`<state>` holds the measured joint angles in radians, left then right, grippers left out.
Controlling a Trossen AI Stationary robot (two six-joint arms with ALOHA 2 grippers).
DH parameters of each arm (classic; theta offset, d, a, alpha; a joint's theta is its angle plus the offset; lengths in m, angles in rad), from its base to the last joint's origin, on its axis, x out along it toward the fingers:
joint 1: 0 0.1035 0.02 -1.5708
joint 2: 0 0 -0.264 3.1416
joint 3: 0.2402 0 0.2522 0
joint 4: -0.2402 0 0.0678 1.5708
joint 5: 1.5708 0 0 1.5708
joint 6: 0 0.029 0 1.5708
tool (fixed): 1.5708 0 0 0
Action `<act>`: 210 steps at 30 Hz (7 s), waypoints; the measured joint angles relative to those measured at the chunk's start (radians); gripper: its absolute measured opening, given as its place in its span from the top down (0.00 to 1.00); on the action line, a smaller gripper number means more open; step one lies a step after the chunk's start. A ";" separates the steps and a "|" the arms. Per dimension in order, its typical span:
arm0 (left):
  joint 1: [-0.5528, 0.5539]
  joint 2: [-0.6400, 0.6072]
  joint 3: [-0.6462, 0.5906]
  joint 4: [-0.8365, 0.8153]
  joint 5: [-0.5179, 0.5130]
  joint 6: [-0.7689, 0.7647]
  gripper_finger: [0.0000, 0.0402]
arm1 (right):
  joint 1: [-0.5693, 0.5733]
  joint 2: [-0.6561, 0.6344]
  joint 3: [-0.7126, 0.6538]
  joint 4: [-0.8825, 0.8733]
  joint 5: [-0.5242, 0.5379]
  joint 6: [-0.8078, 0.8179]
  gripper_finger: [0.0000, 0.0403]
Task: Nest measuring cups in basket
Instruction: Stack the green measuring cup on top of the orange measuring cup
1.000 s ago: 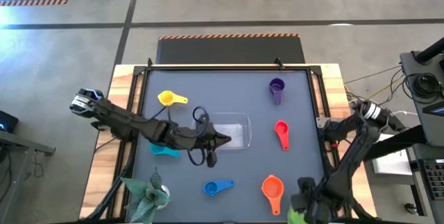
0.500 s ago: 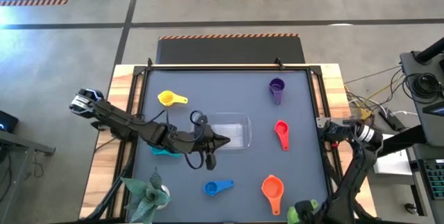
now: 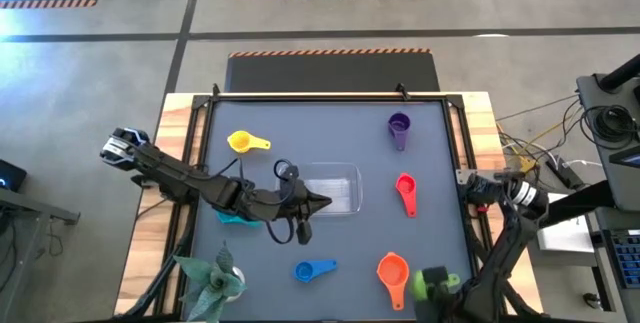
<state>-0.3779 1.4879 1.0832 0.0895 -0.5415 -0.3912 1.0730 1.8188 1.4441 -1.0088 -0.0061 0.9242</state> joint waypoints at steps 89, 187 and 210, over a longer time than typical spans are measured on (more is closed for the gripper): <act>-0.003 0.053 -0.009 0.130 0.046 0.116 1.00 | -0.001 -0.826 -0.731 0.813 0.847 0.042 0.18; 0.017 0.613 0.561 0.079 -0.078 0.570 0.99 | -0.160 -0.885 -0.839 0.985 0.824 -0.133 0.10; 0.024 0.534 0.558 -0.338 -0.446 -0.105 1.00 | -0.155 -0.814 -0.663 0.681 0.888 -0.377 0.10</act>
<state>-0.3538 2.0219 1.6413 -0.2486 -0.9878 -0.4957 0.9180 1.0049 0.7807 -0.3276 0.8822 0.5477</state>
